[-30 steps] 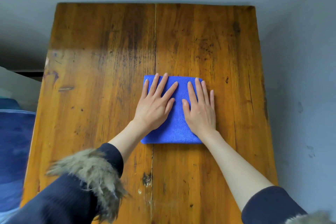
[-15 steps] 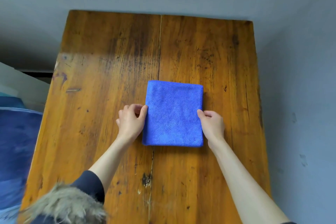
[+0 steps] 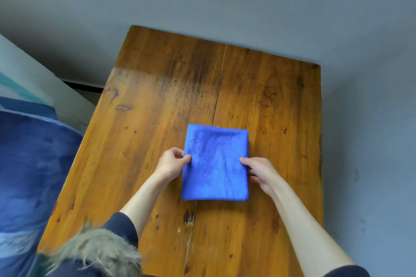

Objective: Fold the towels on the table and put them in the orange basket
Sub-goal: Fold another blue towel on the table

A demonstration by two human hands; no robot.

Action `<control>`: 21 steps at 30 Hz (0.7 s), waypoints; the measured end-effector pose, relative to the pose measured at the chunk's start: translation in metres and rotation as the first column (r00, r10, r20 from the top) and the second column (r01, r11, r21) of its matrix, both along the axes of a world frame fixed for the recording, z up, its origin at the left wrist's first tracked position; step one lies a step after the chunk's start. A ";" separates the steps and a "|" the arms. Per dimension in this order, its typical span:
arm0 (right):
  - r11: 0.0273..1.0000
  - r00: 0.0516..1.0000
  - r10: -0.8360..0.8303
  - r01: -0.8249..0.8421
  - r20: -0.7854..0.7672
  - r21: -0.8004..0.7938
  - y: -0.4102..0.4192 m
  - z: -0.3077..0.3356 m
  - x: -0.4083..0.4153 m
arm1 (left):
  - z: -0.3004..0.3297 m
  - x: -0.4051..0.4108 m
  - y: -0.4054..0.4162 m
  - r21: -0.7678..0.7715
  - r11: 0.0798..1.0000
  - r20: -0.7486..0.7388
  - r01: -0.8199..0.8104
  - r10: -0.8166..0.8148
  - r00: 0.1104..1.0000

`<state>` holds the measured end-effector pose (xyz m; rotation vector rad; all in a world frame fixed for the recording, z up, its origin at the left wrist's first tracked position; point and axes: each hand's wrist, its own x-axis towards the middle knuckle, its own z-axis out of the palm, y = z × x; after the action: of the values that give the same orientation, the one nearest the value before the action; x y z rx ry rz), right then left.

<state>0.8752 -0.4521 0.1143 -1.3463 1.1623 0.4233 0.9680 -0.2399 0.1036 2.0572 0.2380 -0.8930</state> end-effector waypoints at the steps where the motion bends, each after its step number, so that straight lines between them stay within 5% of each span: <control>1: 0.999 1.000 0.011 -0.012 0.019 0.051 0.007 0.004 -0.001 | 0.003 -0.005 0.011 -0.022 0.999 -0.014 -0.028 0.028 1.000; 12: 0.896 0.923 0.370 -0.385 0.106 0.221 0.170 0.067 0.024 | 0.063 -0.066 0.203 -0.203 0.856 -0.157 -0.475 0.451 0.879; 21: 0.693 0.695 0.650 -0.708 0.306 0.137 0.393 0.131 0.042 | 0.129 -0.124 0.422 -0.316 0.685 -0.053 -0.657 0.679 0.733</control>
<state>0.9174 -0.0590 0.2453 -1.5313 0.3403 0.8921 0.8442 0.1823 0.2330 1.5071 0.7159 -0.3601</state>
